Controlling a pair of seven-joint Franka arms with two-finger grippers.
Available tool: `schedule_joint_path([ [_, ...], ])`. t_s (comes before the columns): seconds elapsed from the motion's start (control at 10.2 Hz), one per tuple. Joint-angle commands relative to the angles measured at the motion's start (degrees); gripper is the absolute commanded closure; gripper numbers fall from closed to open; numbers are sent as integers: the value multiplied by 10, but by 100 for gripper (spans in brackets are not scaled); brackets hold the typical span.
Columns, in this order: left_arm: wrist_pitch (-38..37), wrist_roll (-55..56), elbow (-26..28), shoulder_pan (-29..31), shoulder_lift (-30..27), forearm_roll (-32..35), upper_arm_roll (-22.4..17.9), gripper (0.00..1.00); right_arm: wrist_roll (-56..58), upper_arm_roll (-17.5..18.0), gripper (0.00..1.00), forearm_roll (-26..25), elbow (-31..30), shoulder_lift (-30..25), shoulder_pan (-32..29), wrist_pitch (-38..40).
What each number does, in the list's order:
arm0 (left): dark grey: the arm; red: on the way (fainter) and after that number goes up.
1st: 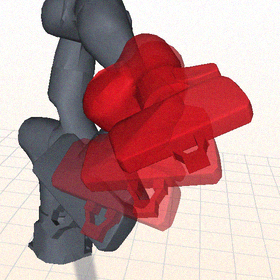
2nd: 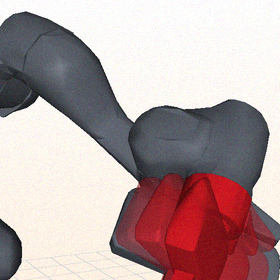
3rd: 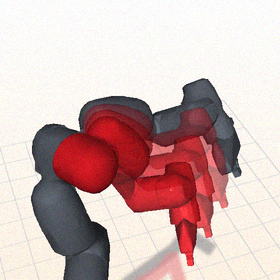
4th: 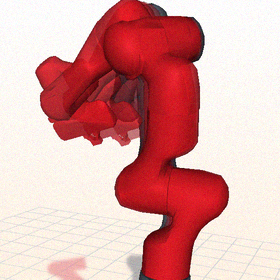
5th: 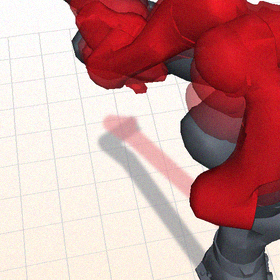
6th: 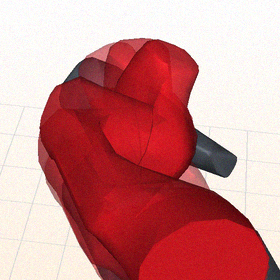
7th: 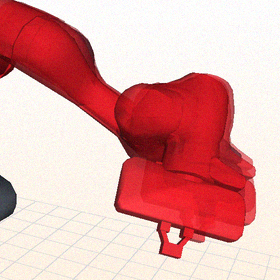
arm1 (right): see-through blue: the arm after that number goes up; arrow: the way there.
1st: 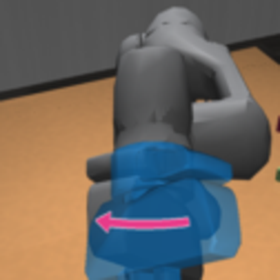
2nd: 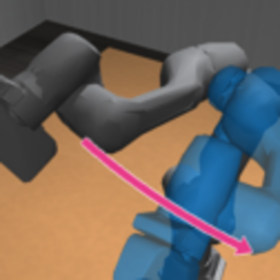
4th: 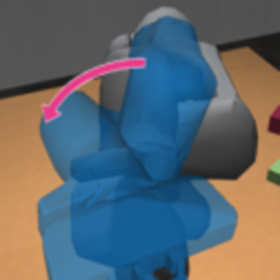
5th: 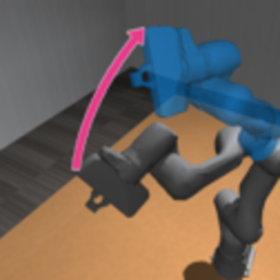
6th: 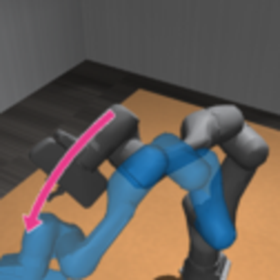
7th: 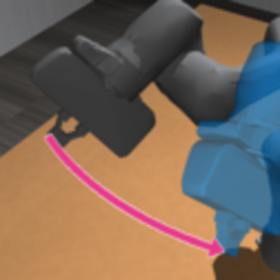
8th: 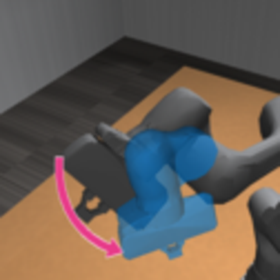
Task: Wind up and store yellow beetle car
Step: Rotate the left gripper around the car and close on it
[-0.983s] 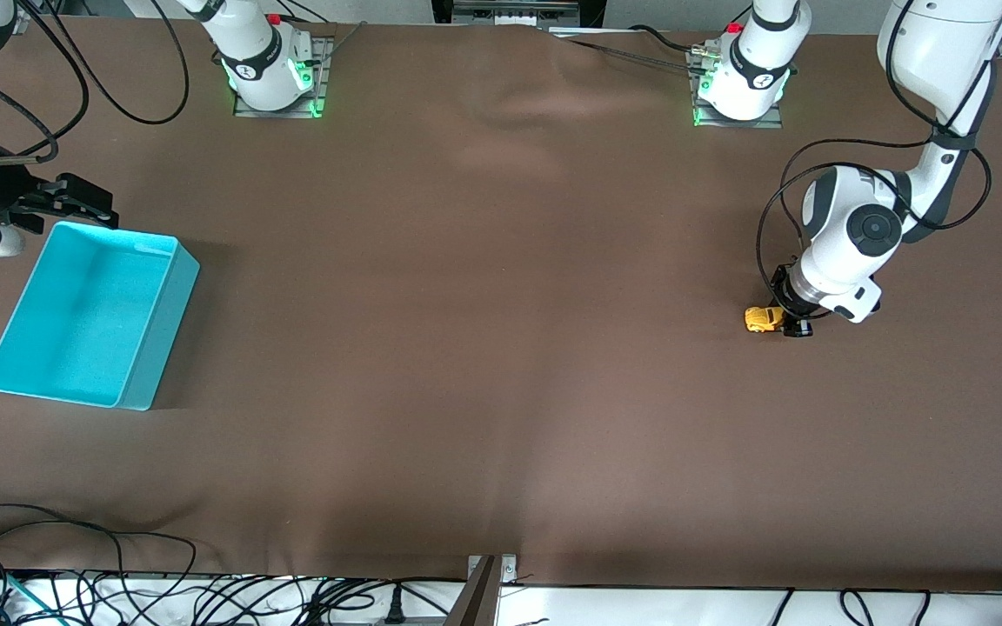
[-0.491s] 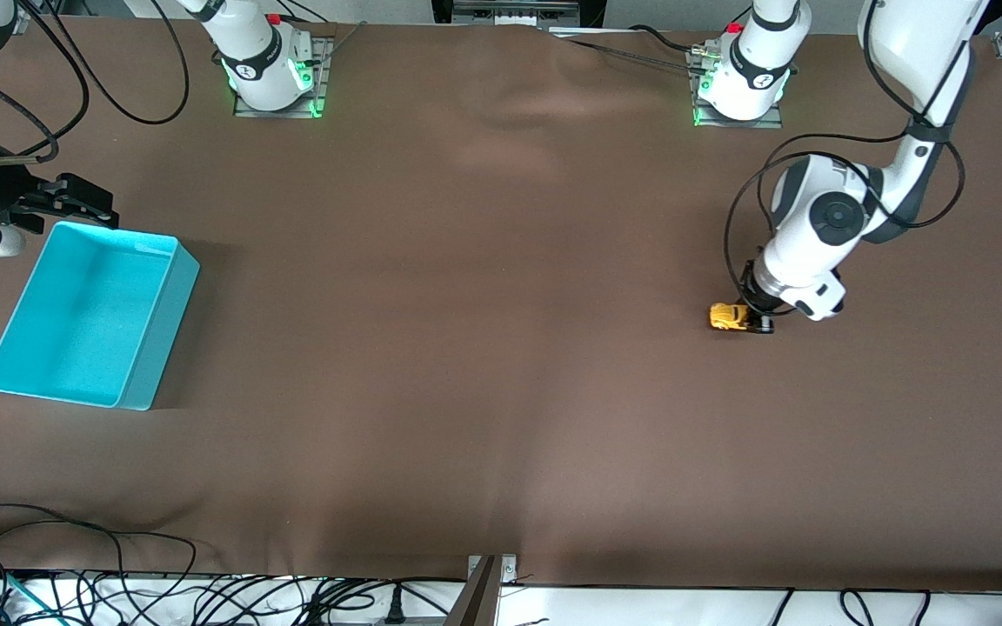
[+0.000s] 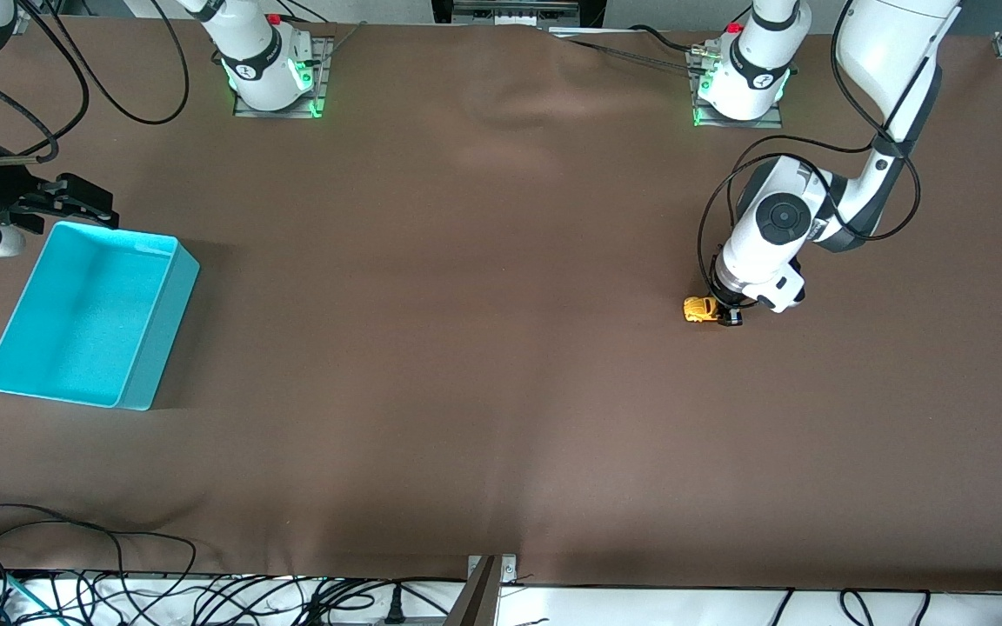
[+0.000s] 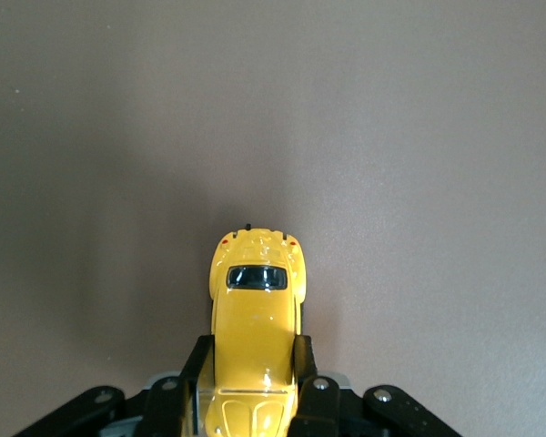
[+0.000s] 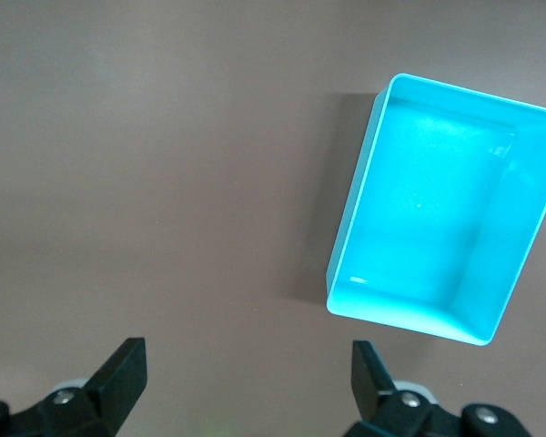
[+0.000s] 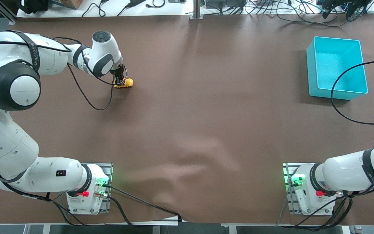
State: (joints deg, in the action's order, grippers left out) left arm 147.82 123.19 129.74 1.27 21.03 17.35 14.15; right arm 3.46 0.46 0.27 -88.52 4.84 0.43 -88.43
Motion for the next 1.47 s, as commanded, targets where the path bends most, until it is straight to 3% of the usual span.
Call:
schedule_joint_path([
  [0.0,-4,36,-17,7,27,44,-5,100,10,-1,0,11,10,3,-2,4],
  [0.29,-3,29,-17,27,47,105,-15,100,10,-1,0,11,11,3,-1,4],
  [0.49,3,7,-23,34,55,131,-48,100,10,-1,0,11,11,3,-2,4],
  [1.08,3,-101,-76,37,99,131,-127,100,10,-1,0,11,11,3,-1,4],
  [1.38,4,-123,-77,43,98,131,-139,100,10,-1,0,11,10,3,-1,4],
])
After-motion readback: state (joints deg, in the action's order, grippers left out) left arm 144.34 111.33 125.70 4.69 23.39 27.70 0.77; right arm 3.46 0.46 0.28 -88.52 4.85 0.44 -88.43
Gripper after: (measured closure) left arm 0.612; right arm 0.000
